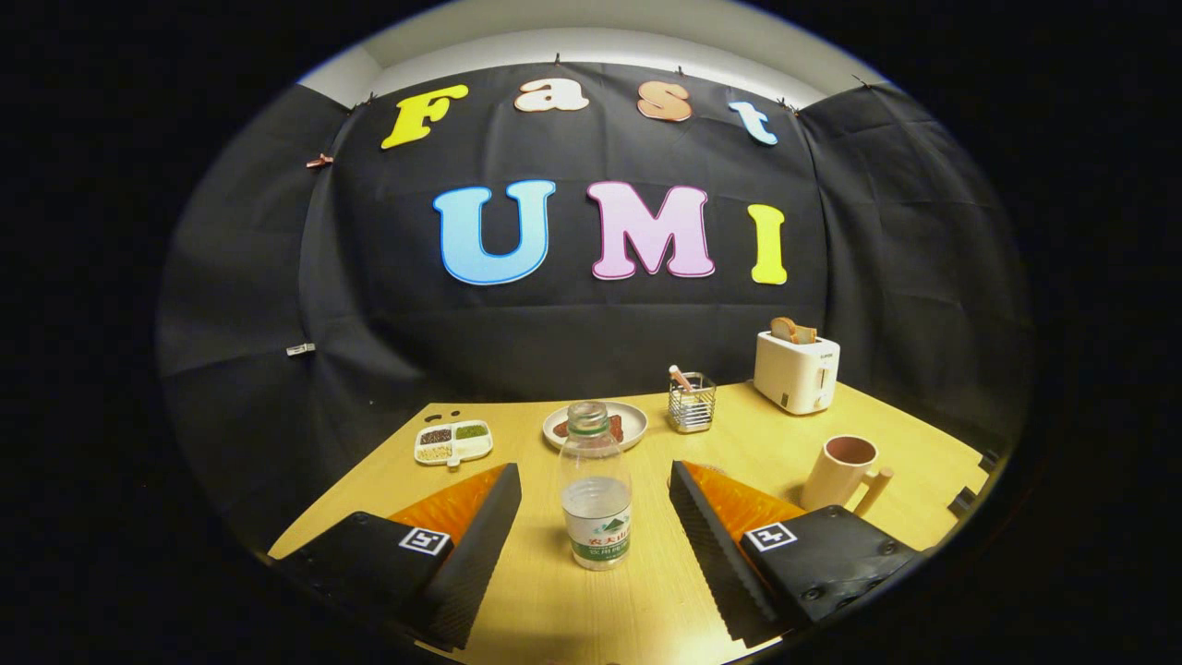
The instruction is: Take the bottle from table, then pour the juice into the cup, finally place the bottle on the coaster
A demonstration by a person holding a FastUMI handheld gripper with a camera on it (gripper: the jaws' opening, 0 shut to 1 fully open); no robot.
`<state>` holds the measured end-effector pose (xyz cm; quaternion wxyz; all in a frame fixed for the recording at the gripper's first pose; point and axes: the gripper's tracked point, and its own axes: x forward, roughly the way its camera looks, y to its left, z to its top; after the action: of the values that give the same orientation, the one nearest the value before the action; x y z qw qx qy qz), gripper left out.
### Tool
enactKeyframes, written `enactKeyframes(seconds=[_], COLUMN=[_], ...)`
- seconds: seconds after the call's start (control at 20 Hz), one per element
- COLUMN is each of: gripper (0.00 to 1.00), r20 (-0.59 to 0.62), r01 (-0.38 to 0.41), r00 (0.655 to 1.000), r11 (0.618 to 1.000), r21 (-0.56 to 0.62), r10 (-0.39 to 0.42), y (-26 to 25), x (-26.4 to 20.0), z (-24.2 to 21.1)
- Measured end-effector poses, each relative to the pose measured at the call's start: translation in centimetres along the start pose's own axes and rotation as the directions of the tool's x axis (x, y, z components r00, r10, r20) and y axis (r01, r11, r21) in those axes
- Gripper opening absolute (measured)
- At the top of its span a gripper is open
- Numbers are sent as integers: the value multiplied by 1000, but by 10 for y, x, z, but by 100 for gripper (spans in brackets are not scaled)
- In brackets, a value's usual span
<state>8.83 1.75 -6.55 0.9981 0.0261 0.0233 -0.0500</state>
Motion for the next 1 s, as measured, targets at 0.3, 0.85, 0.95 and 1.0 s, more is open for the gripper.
enactKeyframes(seconds=[0.3,0.85,0.95,1.0], gripper=[99,99,100,100], r20=[-46,-100,-96,-96], r01=[29,53,70,79], r00=[999,994,993,992], r11=[1000,998,997,996], r21=[5,-19,-29,-33], r10=[-29,-54,-73,-82], y=[-6,-9,-11,-12], x=[35,80,85,88], z=[-34,-68,-69,-71])
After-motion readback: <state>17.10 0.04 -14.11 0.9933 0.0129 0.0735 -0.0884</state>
